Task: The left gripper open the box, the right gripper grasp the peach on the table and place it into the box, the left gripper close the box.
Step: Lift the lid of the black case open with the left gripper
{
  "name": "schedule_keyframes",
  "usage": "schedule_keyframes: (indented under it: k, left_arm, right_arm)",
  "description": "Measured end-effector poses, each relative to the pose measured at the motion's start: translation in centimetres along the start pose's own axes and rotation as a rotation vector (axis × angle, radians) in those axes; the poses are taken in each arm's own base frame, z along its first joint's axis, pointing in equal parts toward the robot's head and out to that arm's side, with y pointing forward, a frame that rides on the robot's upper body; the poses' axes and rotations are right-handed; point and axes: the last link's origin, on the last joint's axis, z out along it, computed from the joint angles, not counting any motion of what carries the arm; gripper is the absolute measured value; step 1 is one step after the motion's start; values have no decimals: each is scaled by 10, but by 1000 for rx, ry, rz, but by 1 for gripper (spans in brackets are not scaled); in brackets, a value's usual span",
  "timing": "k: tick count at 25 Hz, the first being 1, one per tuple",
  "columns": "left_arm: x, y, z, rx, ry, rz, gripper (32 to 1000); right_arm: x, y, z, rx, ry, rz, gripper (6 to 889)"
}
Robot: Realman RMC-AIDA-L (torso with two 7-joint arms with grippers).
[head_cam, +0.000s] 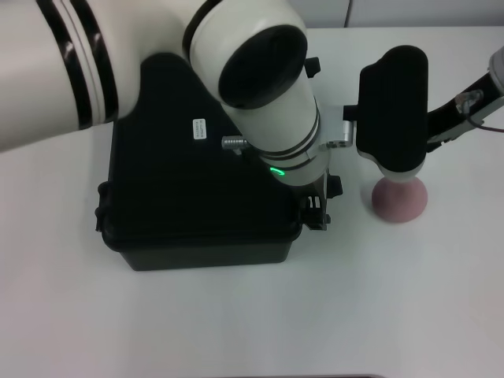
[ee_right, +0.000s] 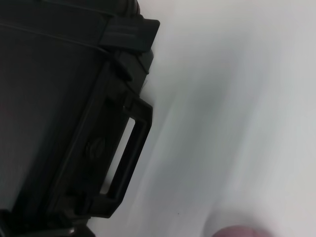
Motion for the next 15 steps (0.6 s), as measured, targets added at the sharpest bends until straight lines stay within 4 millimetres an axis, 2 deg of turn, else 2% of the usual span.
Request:
schedule_keyframes:
  k: [1, 15]
  left_arm:
    - [0, 0, 0, 0, -1, 1, 583]
    - [5, -2, -3, 4, 6, 10, 490]
  right_arm:
    - [0, 0, 0, 0, 0, 0, 846]
    - [-1, 2, 3, -21, -13, -3, 846]
